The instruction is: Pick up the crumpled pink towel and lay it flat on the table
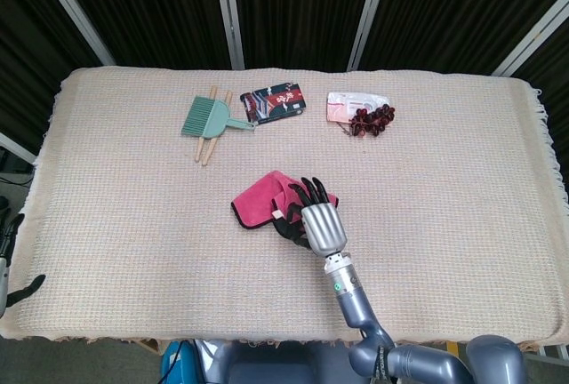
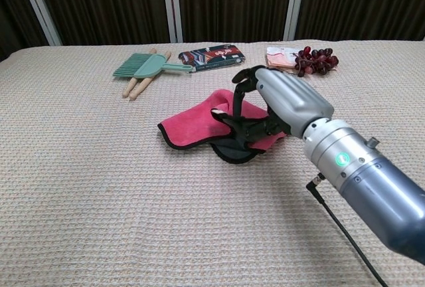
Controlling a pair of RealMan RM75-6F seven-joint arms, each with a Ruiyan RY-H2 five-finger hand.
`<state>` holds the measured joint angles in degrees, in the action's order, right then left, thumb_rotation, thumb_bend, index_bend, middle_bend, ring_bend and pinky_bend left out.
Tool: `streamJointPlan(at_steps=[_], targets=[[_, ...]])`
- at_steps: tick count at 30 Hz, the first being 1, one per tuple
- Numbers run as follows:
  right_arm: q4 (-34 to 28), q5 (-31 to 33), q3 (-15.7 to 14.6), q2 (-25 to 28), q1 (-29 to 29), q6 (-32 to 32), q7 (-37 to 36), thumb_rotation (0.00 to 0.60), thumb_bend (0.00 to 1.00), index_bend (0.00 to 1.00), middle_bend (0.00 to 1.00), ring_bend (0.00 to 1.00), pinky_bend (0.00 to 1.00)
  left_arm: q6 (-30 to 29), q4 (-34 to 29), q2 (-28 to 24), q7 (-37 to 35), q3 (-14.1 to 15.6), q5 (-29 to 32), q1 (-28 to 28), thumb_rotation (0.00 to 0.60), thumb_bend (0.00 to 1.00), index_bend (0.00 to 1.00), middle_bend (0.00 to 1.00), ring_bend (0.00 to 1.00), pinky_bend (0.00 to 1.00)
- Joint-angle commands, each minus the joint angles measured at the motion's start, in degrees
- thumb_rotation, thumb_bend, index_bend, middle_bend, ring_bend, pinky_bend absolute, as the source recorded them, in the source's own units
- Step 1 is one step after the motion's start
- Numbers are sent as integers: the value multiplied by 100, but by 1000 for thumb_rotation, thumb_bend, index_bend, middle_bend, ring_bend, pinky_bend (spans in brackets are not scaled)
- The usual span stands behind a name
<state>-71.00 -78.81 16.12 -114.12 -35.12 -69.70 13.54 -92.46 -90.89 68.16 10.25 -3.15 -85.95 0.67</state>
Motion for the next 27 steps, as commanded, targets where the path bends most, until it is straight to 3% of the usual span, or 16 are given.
streamJointPlan(at_steps=[1, 15, 27], targets=[[-219, 12, 177, 204, -82, -3, 155, 600, 470, 614, 201, 80, 0, 19, -1, 8, 19, -6, 20, -8, 600, 8, 0, 0, 0, 0], [-1372, 589, 1551, 1497, -680, 340, 1145, 600, 470, 614, 201, 81, 0, 543, -226, 117, 199, -256, 464, -325, 600, 14, 0, 0, 0, 0], [-1463, 1249, 2163, 1899, -1336, 567, 1808, 600, 469, 614, 201, 81, 0, 1263, -438, 519, 673, -697, 890, -1050, 600, 16, 3, 0, 0, 0]])
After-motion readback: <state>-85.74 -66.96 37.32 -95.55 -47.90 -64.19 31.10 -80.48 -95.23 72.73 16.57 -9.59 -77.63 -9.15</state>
